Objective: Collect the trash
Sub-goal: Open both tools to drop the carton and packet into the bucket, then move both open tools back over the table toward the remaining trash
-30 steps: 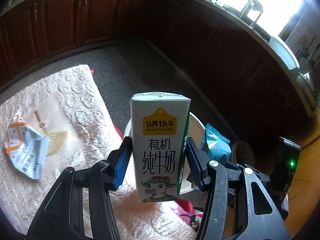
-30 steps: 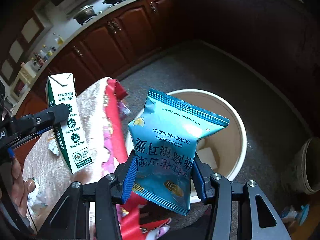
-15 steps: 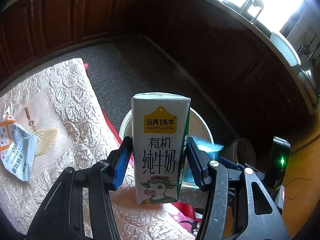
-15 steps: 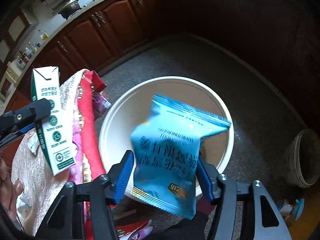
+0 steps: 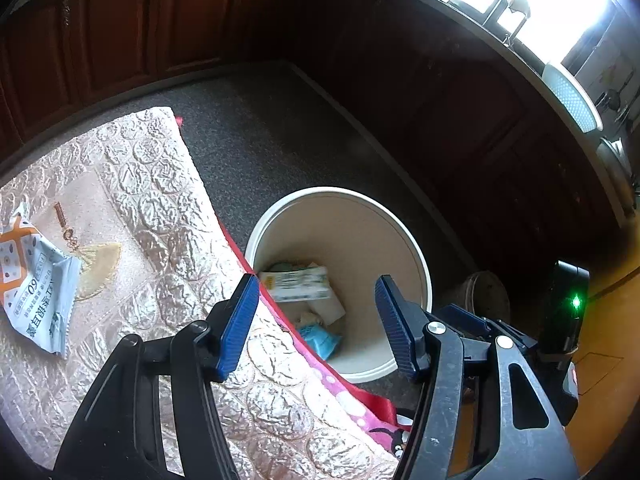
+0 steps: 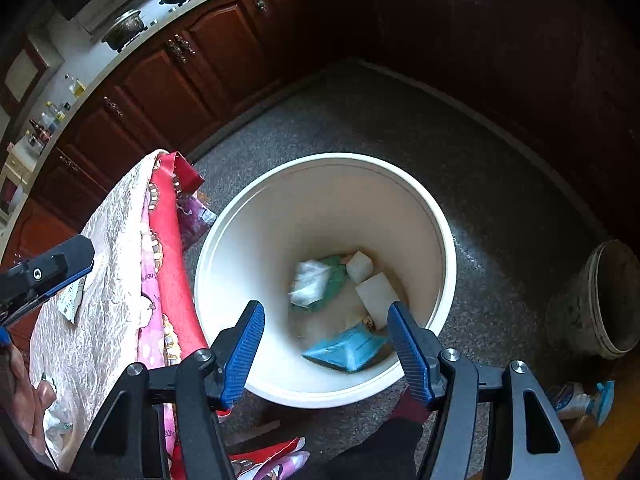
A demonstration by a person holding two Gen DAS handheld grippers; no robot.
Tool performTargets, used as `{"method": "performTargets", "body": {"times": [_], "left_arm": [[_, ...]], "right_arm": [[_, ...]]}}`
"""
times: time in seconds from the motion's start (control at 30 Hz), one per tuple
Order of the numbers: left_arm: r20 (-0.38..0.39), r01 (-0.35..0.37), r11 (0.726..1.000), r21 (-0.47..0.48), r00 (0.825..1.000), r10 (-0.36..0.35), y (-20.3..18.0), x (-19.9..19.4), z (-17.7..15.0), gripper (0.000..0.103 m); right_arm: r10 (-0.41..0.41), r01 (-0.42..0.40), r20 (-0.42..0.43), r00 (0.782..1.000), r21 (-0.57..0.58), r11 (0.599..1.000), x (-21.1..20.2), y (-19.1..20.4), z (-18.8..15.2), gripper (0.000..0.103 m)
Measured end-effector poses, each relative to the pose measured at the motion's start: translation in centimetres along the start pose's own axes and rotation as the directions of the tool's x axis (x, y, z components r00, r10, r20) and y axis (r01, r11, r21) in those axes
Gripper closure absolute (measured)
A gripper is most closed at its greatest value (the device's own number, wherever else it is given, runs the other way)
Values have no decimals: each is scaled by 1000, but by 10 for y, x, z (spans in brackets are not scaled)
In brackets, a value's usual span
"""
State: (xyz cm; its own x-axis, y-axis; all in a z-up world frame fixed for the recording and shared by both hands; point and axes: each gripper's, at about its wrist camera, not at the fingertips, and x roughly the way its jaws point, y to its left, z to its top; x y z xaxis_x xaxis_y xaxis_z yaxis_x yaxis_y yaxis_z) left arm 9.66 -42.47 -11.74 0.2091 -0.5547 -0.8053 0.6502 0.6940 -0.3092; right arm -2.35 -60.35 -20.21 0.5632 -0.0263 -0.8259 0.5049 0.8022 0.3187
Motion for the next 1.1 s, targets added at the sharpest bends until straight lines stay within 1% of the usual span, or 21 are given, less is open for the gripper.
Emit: {"method": "performTargets", "body": {"times": [0.4, 0.6, 0.8, 0.9, 0.97, 1.1], "left_arm": [[38, -39, 999, 18, 999, 38, 7, -16, -11, 44], [65, -77, 997, 18, 995, 75, 10, -31, -19, 44], [102, -130, 991, 16, 987, 128, 20, -49, -29, 44], [116, -148, 989, 6, 982, 146, 29, -58, -34, 44], [126, -160, 987, 0, 979, 159, 36, -66, -40, 44], [148, -186, 982, -16, 971, 186, 49, -82, -50, 44]], "right_arm": [[8, -8, 14, 1000, -27, 1000, -8, 14, -3, 39], [16, -15, 30, 999, -51, 999, -17, 27, -2, 38], [37, -33, 55, 998, -81, 996, -29, 44, -1, 37], [51, -43, 70, 996, -106, 993, -36, 58, -3, 37], [57, -46, 79, 995, -130, 990, -42, 69, -5, 34], [72, -56, 90, 993, -168, 984, -49, 88, -8, 33]]}}
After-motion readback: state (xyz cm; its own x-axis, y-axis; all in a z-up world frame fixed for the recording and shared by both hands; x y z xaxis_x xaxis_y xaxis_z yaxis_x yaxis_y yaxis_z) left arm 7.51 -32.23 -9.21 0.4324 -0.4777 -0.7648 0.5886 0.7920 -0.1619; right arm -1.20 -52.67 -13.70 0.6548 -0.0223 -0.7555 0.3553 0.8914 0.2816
